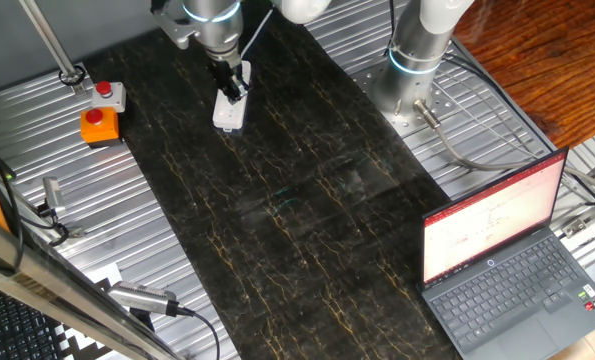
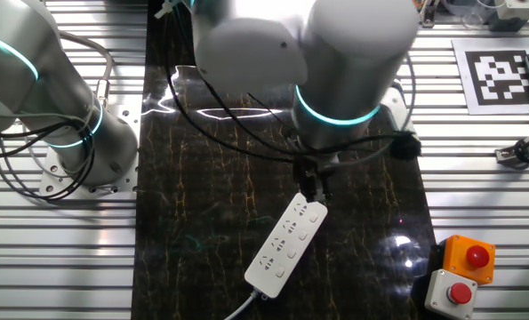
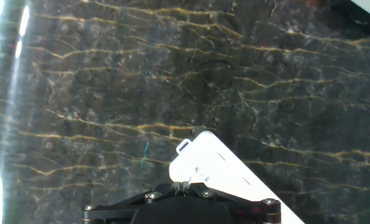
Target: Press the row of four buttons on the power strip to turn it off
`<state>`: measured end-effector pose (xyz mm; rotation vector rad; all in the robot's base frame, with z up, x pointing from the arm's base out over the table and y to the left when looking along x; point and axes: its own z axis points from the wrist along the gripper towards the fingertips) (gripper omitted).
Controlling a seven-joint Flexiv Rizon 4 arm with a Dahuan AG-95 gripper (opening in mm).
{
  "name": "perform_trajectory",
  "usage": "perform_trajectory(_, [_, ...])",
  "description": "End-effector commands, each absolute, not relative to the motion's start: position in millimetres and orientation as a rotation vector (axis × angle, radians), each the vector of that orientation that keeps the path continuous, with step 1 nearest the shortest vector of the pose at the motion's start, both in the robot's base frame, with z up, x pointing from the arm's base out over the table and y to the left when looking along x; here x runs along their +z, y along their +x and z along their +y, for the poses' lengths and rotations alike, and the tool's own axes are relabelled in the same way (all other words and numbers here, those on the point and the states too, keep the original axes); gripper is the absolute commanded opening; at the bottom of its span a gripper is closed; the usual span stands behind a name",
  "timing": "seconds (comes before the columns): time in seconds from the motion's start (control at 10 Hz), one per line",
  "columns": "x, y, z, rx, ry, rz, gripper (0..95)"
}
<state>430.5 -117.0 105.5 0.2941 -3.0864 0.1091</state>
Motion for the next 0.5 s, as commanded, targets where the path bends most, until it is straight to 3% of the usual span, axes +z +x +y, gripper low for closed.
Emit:
perform_trajectory(0.1, [107.4,428.8,-118.5,0.009,0.191,-3.211,0.0])
perform_trajectory(0.5, [106.3,426.2,-120.4,0.007,0.081,-3.293,0.0])
